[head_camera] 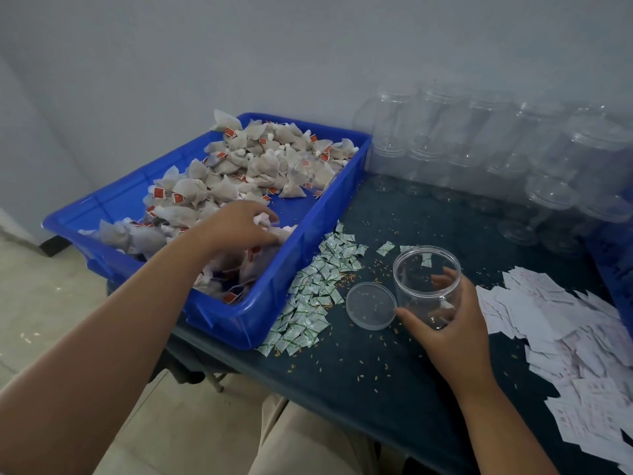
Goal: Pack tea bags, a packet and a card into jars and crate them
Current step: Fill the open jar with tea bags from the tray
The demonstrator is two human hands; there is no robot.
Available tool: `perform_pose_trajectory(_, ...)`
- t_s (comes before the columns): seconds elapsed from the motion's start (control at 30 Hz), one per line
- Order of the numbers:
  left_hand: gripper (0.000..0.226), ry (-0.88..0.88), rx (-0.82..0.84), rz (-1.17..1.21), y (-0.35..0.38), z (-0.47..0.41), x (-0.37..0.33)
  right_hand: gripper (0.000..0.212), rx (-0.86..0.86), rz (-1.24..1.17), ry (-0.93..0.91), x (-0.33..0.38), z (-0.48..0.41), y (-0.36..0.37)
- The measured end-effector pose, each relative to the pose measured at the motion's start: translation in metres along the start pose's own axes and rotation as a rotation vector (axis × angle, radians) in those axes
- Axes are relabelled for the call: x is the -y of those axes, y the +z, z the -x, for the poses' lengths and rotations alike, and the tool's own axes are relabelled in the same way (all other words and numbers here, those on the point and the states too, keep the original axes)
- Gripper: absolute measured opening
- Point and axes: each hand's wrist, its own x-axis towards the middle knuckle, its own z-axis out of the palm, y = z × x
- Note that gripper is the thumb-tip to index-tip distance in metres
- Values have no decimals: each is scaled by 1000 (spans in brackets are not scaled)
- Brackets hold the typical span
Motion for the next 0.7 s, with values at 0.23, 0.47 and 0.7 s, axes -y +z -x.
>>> perform_pose_trajectory(0.23,27,59,-261,96,-16,3,-12,89,-3,-15,6,0,-1,0)
perform_pose_trajectory(0.47,8,169,-504,408,-28,25,-72,86,24,-5,-26,2,0,1)
perform_pose_trajectory(0.7,20,352,-252,613,10,45,-149,88,42,22,-50,10,-1,2)
